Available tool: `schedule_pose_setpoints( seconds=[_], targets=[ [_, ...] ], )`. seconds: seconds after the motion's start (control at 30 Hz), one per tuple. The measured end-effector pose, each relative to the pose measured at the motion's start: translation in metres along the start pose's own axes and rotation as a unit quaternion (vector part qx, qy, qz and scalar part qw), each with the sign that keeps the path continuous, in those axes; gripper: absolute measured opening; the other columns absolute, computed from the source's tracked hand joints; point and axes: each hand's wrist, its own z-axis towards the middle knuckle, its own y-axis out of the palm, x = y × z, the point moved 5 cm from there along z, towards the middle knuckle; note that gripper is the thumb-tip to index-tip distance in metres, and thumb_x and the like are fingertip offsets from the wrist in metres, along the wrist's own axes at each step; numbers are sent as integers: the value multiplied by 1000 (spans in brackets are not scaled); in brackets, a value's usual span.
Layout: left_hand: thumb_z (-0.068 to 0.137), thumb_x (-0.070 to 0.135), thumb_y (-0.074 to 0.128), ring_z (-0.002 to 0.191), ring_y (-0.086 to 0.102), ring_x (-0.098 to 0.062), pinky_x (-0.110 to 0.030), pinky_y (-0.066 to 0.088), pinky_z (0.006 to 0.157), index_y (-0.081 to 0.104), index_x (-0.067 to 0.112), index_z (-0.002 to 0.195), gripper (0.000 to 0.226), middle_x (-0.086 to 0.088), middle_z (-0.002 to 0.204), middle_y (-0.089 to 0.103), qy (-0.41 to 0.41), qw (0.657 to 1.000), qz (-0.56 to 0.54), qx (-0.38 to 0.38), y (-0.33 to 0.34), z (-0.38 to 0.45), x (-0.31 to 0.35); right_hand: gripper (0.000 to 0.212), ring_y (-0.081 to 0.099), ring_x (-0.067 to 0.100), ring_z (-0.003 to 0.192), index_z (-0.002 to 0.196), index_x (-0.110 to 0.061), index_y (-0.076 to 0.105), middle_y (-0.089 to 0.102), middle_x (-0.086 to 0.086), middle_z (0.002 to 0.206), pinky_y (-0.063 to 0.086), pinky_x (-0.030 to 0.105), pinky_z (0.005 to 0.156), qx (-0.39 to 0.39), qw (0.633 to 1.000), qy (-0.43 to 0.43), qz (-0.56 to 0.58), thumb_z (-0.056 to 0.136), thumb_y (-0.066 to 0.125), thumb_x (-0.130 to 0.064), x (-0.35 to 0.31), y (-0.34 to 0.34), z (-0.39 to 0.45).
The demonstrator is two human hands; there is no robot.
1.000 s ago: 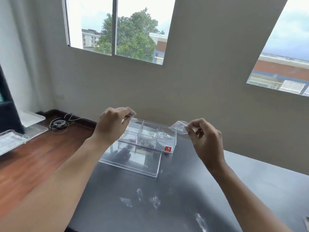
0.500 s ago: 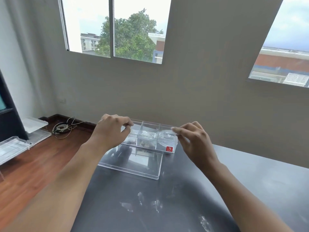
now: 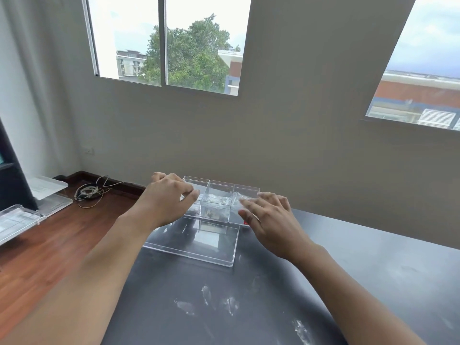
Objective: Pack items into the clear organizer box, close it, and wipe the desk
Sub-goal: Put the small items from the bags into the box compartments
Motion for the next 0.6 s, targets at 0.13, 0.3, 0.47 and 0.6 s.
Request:
schedule_pose_setpoints(
  seconds=[0.13,0.3,0.47,0.6],
  targets=[
    [97,67,27,115,56,-8,-28,17,101,72,28,83,61,12,96,72,7,1000,9,-16,1,0,3,51,38,18,136,144,-30,54,56,-9,141,21,35,110,19,999,-8,30,106,26,-50,-2,-6,-2],
    [87,87,21,114,46,-18,-28,16,98,72,32,85,75,13,97,68,-4,999,-20,-43,2,-1,4,14,60,21,88,106,-20,77,68,-6,91,48,36,83,146,986,-9,85,95,69,-23,0,-13,-3],
    [70,100,23,114,43,-25,-35,25,108,69,43,89,75,19,100,64,-1,996,-27,-80,9,-2,-2,5,63,20,70,96,-20,68,69,-7,72,47,38,87,163,984,8,70,97,66,-16,0,-14,-1],
    [71,97,25,105,45,-31,-35,30,103,70,40,89,76,9,82,65,5,996,-43,-84,9,-1,0,20,64,13,90,98,-24,68,72,-11,86,37,34,100,119,990,11,69,103,53,-37,2,-6,3]
  ],
)
